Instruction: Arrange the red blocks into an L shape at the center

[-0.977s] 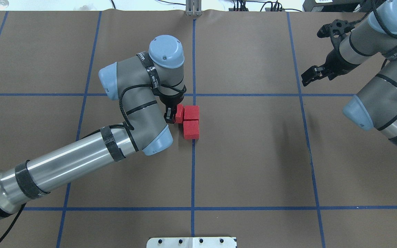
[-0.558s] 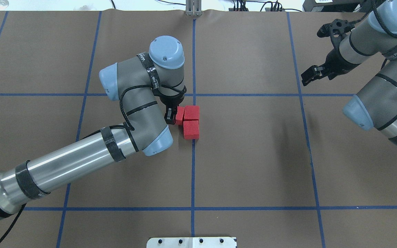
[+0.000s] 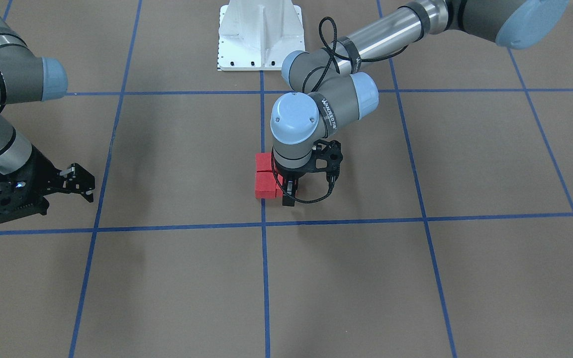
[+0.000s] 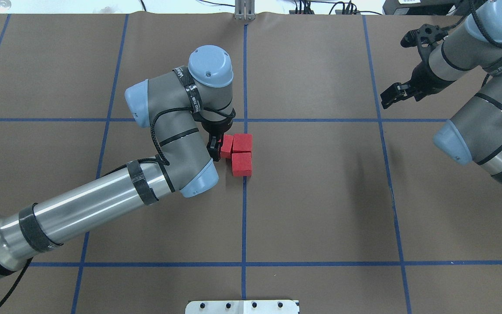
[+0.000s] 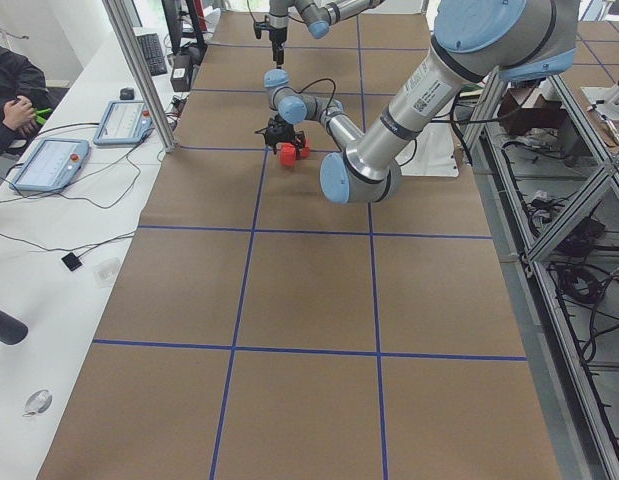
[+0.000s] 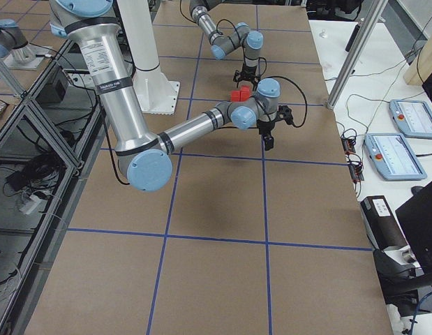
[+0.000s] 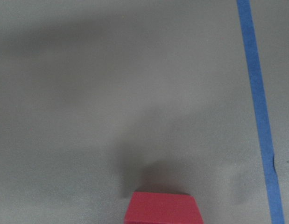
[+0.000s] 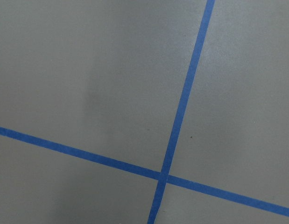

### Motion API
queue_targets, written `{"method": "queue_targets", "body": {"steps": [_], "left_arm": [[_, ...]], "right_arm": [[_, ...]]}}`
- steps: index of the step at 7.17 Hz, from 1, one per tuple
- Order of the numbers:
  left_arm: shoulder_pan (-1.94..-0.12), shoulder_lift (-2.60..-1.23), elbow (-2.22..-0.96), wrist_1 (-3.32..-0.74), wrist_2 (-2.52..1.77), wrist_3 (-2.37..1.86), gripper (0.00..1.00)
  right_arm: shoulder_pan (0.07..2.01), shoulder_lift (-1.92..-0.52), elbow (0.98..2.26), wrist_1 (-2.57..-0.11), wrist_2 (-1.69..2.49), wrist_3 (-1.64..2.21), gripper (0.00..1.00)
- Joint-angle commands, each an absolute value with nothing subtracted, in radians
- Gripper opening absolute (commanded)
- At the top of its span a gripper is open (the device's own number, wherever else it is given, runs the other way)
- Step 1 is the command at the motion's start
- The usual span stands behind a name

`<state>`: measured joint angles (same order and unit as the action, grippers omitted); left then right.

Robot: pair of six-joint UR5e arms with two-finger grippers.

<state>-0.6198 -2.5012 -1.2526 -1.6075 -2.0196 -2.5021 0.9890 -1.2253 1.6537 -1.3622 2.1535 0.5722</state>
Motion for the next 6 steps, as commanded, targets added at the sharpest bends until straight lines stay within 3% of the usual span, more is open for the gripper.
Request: {"method": "queue_targets", "body": {"steps": [1,3,6], "left_arm": [[-0.670,-2.491,-1.339,-1.504,-2.014,-2.491,1.00],[-0.721,-2.374,-1.527,-1.422,-2.014,-2.291,1.00],[-0.820,-2.066,-1.786,-1.431,-2.016,-1.699,1.00]], "right_arm": [[1.027,-1.223,1.654,-1.364,2.210,0.569,0.99],[1.115,-1.235,1.644,-1.368,2.290,0.558,0.99],[1.230,-1.314,1.584,-1.376,2.327,0.357,0.99]]}}
